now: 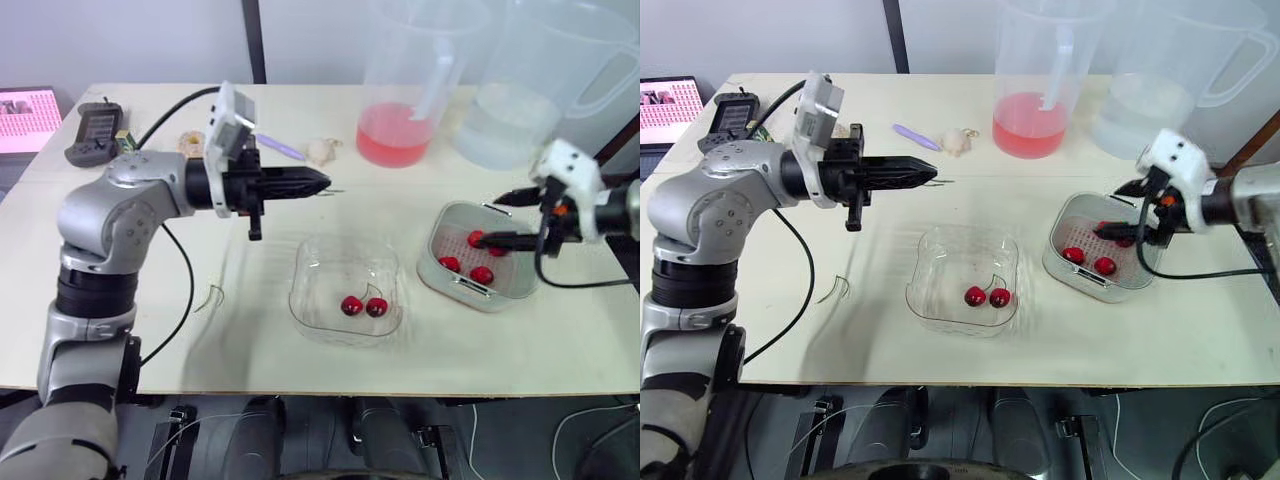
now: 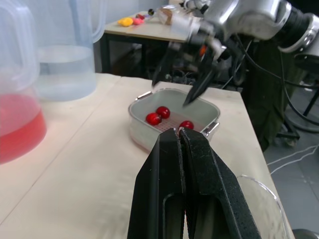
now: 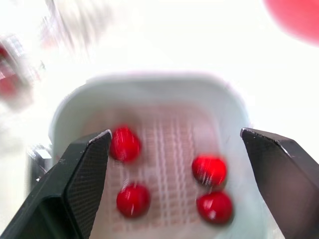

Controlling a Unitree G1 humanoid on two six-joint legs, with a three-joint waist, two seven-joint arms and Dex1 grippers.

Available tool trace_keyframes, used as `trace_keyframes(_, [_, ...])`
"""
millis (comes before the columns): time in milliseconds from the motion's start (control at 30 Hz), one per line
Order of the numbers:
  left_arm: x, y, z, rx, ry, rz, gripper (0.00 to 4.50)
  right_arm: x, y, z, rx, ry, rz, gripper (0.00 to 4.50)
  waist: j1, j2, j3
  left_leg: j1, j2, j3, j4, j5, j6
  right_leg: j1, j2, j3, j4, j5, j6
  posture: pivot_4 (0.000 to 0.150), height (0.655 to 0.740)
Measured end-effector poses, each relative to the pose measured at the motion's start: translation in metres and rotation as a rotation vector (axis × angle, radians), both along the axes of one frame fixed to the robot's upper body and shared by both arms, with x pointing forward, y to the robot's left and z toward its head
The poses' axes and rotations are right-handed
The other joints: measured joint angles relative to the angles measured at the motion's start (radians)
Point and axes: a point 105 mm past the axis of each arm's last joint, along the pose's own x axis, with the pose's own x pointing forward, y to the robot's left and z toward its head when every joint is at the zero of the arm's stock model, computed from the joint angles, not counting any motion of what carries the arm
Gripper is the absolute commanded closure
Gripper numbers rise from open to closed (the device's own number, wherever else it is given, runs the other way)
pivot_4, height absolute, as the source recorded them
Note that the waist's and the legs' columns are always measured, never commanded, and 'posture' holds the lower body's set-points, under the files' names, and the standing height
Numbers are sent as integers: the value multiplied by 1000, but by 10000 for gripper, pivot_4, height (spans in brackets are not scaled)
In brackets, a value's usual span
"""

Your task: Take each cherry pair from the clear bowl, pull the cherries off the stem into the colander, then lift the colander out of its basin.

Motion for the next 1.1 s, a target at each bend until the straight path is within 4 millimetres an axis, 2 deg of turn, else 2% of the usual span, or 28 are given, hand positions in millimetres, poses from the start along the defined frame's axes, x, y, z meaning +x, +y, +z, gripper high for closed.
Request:
trace_keyframes(133, [-2, 18, -5, 19, 29, 58, 45000, -12, 23, 45, 162, -73, 140, 563, -4, 1, 1, 1, 0, 0, -1, 0, 0, 0, 0, 0, 0, 0, 0, 1500, 7321])
trace_keyframes(233, [-8, 42, -18, 43, 88, 126, 45000, -29, 71, 65, 266, -113, 385, 563, -20, 1, 1, 2, 1, -1, -2, 0, 0, 0, 1, 0, 1, 0, 0, 1500, 7321])
trace_keyframes(300, [-14, 64, -32, 70, 159, 184, 45000, -39, 95, 64, 281, -94, 506, 563, -26, 1, 1, 2, 2, -1, -3, 0, 0, 0, 2, -1, 2, 0, 0, 1500, 7321])
trace_keyframes(433, [-27, 89, -46, 69, 257, 257, 45000, -41, 116, 50, 280, -34, 581, 563, -19, 0, 1, 1, 1, 0, -1, 0, 0, 0, -1, -1, 0, -1, -1, 1500, 7321])
trace_keyframes(533, [-36, 107, -67, 82, 345, 351, 45000, -39, 134, 41, 274, -12, 641, 563, -20, 1, 1, 1, 0, 1, -1, 0, 0, 0, -3, -1, 0, -1, -1, 1500, 7321])
trace_keyframes(667, [-48, 128, -115, 86, 563, 486, 45000, -33, 144, 35, 260, -20, 657, 563, -17, 0, 1, 1, 0, 0, -1, 0, 0, -1, -2, -1, 0, -1, -2, 1500, 7321])
trace_keyframes(767, [-55, 134, -130, 98, 650, 533, 45000, -30, 144, 33, 253, -23, 653, 563, -8, 0, 1, 1, 0, 0, -1, 0, 0, -1, -2, -1, 0, -1, -2, 1500, 7321])
trace_keyframes(867, [-54, 143, -135, 94, 670, 599, 35655, -31, 143, 31, 251, -16, 656, 0, -1, 0, 1, 1, 0, 1, -1, 0, 0, -1, -2, -1, 0, -1, -2, 1500, 7321])
trace_keyframes(1100, [-54, 168, -145, 89, 725, 709, 240, -29, 139, 25, 266, 1, 622, 0, -1, 0, 1, 1, 1, 1, -2, 0, 0, -2, -2, -1, 0, -1, -3, 1500, 7321])
